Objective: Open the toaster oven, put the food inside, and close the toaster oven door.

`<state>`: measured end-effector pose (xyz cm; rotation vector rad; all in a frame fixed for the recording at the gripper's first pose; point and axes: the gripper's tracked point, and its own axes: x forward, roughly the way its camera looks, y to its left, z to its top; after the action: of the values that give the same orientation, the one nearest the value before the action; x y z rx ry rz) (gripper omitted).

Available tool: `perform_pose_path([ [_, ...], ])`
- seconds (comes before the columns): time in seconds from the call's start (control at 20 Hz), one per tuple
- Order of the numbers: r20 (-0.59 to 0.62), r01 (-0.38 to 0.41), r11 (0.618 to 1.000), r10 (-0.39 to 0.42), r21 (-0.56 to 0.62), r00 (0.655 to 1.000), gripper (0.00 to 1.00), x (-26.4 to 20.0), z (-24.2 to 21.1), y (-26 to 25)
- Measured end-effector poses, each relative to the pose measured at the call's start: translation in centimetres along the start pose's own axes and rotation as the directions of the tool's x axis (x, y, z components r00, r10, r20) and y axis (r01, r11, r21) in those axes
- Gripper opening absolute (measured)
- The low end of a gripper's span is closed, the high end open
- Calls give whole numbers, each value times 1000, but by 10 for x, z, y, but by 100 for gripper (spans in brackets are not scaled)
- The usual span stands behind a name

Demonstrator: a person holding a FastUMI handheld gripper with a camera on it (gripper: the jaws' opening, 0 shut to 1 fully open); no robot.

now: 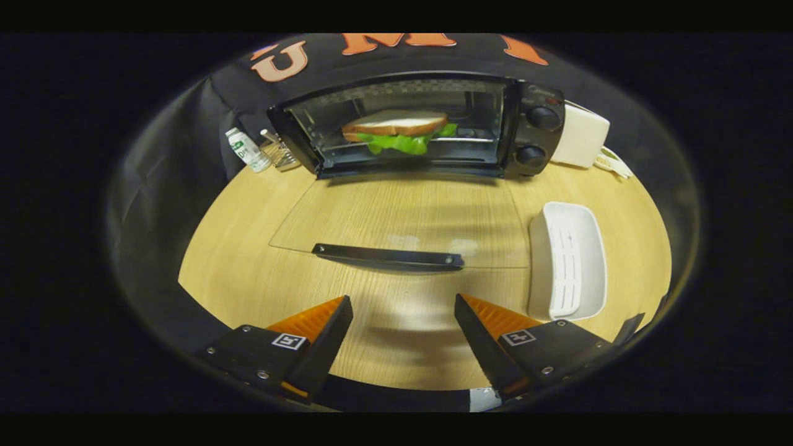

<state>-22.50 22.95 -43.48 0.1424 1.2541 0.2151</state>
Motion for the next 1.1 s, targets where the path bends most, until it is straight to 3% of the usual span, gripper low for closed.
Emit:
perform_pose_path([
  [0.35, -9, 46, 998, -46, 53, 999, 97, 36, 30, 21],
  [0.6, 197, 93, 996, -88, -14, 976, 96, 4, 103, 7],
  [1.1, 408, 141, 990, -123, -13, 905, 97, -35, 216, -15],
])
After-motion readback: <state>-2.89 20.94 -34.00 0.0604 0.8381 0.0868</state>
